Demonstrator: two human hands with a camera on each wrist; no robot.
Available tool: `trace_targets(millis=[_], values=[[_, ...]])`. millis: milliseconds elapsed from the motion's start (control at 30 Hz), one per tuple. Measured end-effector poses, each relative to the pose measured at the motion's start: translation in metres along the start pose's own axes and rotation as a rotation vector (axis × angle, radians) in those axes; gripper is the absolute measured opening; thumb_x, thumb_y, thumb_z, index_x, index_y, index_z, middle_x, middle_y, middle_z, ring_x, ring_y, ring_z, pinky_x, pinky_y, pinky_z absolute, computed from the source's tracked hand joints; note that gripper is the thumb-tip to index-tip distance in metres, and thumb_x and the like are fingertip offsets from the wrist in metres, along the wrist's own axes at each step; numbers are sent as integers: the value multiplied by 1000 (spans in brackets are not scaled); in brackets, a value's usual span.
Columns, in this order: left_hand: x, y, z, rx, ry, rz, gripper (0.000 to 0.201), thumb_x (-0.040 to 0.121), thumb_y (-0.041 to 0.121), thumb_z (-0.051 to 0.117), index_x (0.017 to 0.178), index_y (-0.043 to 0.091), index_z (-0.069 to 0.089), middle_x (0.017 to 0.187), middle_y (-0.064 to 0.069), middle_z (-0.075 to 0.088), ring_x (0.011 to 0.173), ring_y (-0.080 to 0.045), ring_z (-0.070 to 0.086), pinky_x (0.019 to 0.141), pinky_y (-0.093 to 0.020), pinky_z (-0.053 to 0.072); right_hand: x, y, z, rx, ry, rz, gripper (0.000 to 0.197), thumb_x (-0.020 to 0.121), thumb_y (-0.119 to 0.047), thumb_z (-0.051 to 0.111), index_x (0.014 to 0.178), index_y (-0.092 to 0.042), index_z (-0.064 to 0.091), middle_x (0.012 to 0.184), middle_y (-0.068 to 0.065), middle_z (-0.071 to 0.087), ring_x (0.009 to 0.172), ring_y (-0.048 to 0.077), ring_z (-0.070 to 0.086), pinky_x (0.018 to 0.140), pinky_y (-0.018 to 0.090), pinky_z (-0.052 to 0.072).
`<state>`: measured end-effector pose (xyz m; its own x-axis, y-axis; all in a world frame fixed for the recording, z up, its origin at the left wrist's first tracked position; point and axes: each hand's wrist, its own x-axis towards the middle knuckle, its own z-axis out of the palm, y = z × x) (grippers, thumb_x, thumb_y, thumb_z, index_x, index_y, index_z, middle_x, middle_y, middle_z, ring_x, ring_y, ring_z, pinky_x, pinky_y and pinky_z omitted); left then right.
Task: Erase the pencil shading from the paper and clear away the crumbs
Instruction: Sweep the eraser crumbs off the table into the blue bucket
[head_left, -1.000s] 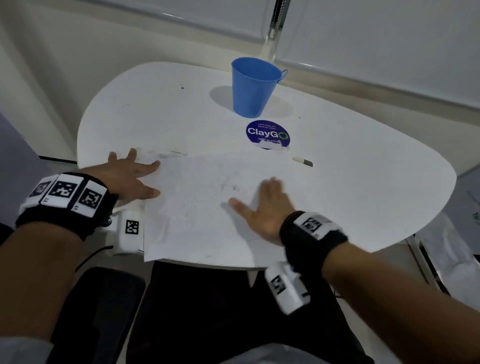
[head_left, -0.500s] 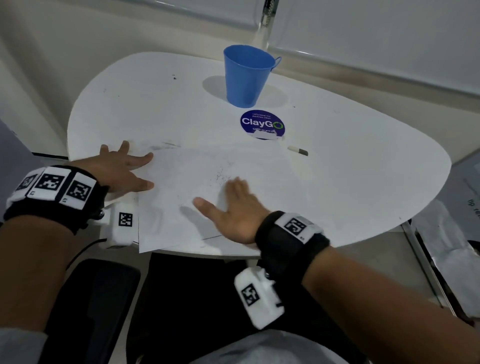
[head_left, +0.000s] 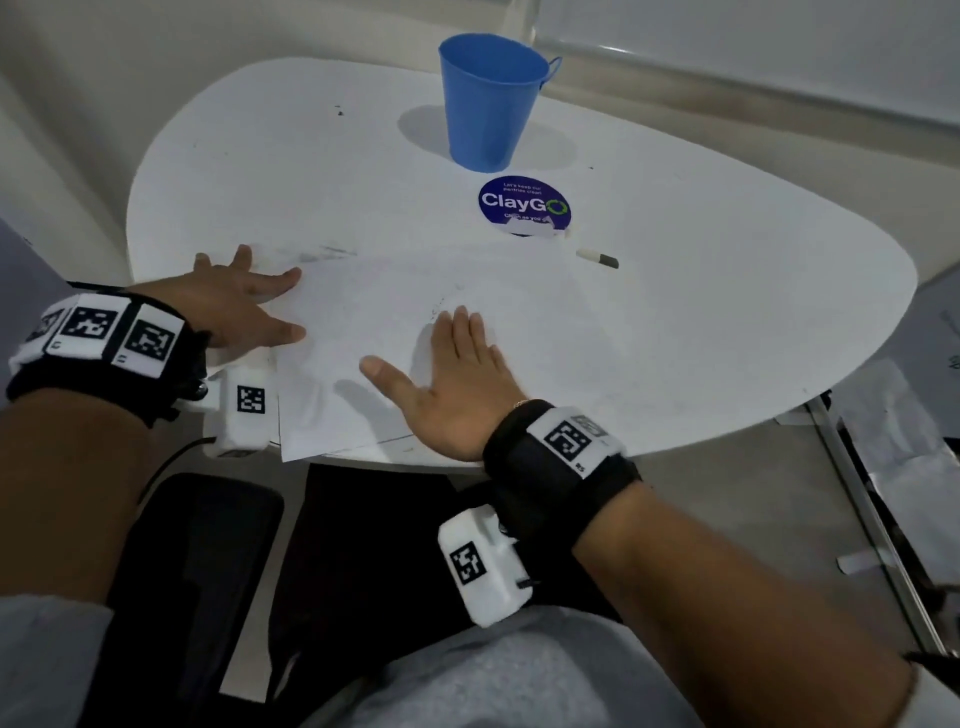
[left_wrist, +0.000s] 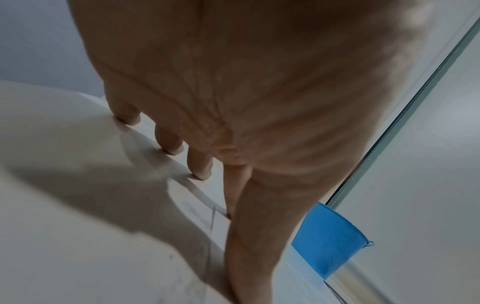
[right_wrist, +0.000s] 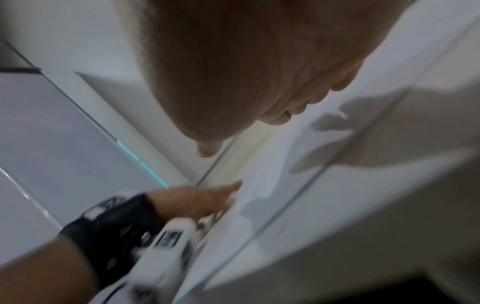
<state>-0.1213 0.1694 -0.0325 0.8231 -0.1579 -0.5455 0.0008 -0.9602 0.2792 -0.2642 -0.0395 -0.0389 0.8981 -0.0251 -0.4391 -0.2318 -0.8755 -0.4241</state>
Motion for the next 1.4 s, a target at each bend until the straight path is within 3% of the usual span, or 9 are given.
trace_targets(millis=[100,200,400,567,767,967,1033,1200,1400], values=[[1,0,0,1,-11,1,80,92,47,67,155,49,18,168,7,-11,153,-22,-21,123,-50,-5,-5,44,-20,-49,101,147,106,86,-82,16,155,-7,-13,162,9,-22,149,21,-22,123,42,-8],[3,1,0,5,-13,-8,80,93,46,67,155,49,18,168,7,-11,153,-21,-20,123,-49,-4,-10,73,-26,-64,88,284,107,86,-82,13,154,-5,-14,162,12,-22,149,23,-23,123,43,-7],[9,4,-1,137,-23,-22,82,95,50,63,158,47,9,168,4,-13,155,-23,-14,125,-50,0,-1,48,-12,-10,81,224,105,88,-80,17,154,-4,-14,162,12,-22,149,23,-23,121,41,-9],[4,7,0,133,-6,-20,80,97,46,62,158,45,10,168,3,-13,155,-22,-14,125,-50,0,-11,18,-3,27,-27,-15,103,88,-79,22,155,-9,-13,163,5,-21,149,17,-22,123,40,-8],[7,10,-1,181,-2,-29,80,97,47,62,158,45,11,168,2,-11,156,-25,-6,125,-51,8,-22,75,-24,-29,105,344,105,88,-80,17,155,-5,-11,162,14,-20,150,24,-21,123,43,-6],[13,7,3,233,9,-24,81,97,50,60,159,44,8,168,1,-13,156,-28,-7,125,-52,8,-13,-3,12,-35,-60,-44,103,88,-80,19,155,-8,-15,162,7,-23,149,18,-23,122,39,-9],[14,6,3,220,8,-19,81,97,51,59,159,45,8,168,1,-13,155,-28,-10,125,-53,7,-12,4,-2,-25,4,-12,103,88,-79,20,155,-9,-13,163,6,-20,149,17,-21,123,39,-8],[11,7,2,217,9,-9,79,98,49,59,159,45,8,168,2,-13,155,-28,-9,125,-52,6,-12,57,-23,-93,103,338,104,89,-79,15,154,-3,-11,162,17,-18,150,27,-19,123,45,-4],[15,2,4,226,1,-8,78,99,50,56,159,44,6,168,1,-15,155,-28,-13,125,-53,4,-6,-11,14,-17,-22,-17,105,88,-80,20,155,-7,-13,162,9,-22,149,19,-23,123,41,-7]])
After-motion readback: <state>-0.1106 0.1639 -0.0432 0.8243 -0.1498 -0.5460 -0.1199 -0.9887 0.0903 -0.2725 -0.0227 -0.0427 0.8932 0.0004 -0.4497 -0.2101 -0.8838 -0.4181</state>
